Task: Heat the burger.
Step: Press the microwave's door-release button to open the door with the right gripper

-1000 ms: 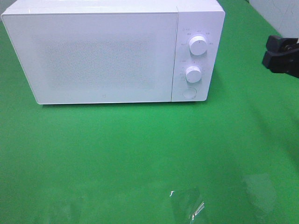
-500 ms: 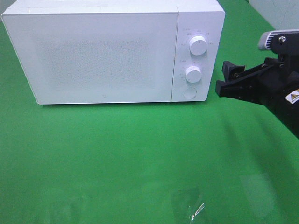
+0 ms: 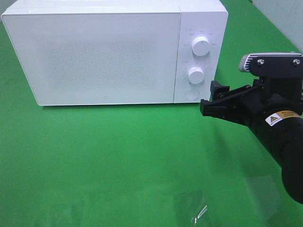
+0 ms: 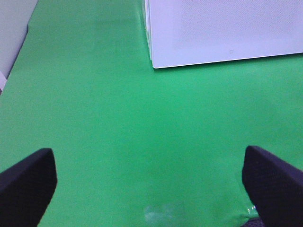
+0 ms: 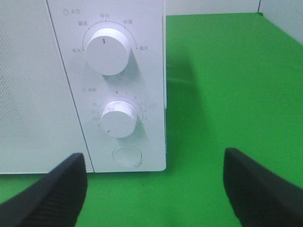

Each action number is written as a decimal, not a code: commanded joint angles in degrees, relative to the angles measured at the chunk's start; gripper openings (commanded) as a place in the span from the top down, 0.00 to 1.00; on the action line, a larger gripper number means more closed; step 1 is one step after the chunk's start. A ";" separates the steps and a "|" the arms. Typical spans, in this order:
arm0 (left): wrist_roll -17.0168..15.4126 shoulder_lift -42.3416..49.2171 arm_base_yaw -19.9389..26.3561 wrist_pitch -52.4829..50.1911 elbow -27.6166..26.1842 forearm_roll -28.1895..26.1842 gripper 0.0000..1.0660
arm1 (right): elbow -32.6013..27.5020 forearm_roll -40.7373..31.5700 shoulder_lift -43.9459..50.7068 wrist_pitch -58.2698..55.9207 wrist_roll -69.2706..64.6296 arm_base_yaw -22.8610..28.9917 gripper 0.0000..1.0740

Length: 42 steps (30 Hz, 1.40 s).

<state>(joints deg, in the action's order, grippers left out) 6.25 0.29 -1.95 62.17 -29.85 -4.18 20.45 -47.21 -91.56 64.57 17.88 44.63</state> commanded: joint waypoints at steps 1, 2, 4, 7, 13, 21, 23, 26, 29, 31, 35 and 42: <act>0.00 0.97 0.29 -0.80 0.17 -0.40 0.06 | 0.11 -0.63 0.17 0.92 -9.74 0.29 0.30; 0.00 0.97 0.29 -0.80 0.17 -0.40 0.06 | 0.11 -0.63 0.17 0.92 -9.74 0.29 0.30; 0.00 0.97 0.29 -0.80 0.17 -0.40 0.06 | 0.11 -0.34 0.17 0.86 -15.81 0.29 0.32; 0.00 0.97 0.29 -0.80 0.17 -0.40 0.06 | 0.11 0.52 0.17 0.23 -28.53 0.29 0.39; 0.00 0.97 0.29 -0.80 0.17 -0.40 0.06 | 0.11 3.50 0.17 -1.09 -49.27 0.29 0.55; 0.00 0.97 0.29 -0.80 0.17 -0.40 0.06 | 0.11 5.16 0.17 -1.15 -70.47 0.29 0.89; 0.00 0.97 0.29 -0.80 0.17 -0.40 0.06 | 0.11 5.16 0.17 -2.41 -78.09 0.29 1.00; 0.00 0.97 0.29 -0.80 0.17 -0.40 0.06 | 0.11 4.98 0.17 -4.01 -81.02 0.29 1.00; 0.00 0.97 0.29 -0.80 0.17 -0.40 0.06 | 0.11 5.04 0.17 -7.22 -84.91 0.17 1.00; 0.00 0.97 0.29 -0.80 0.17 -0.40 0.06 | 0.11 4.87 0.06 -8.19 -85.54 0.17 1.00; 0.00 0.97 0.29 -0.80 0.17 -0.40 0.06 | 0.11 3.61 0.06 -9.57 -85.66 0.17 1.00; 0.00 0.97 0.29 -0.80 0.17 -0.40 0.06 | 2.58 2.06 -3.09 -9.85 -86.12 -0.06 1.00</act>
<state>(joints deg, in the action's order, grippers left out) 6.25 0.29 -1.95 62.17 -29.85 -4.18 21.49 -45.21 -92.88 55.06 -67.61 44.69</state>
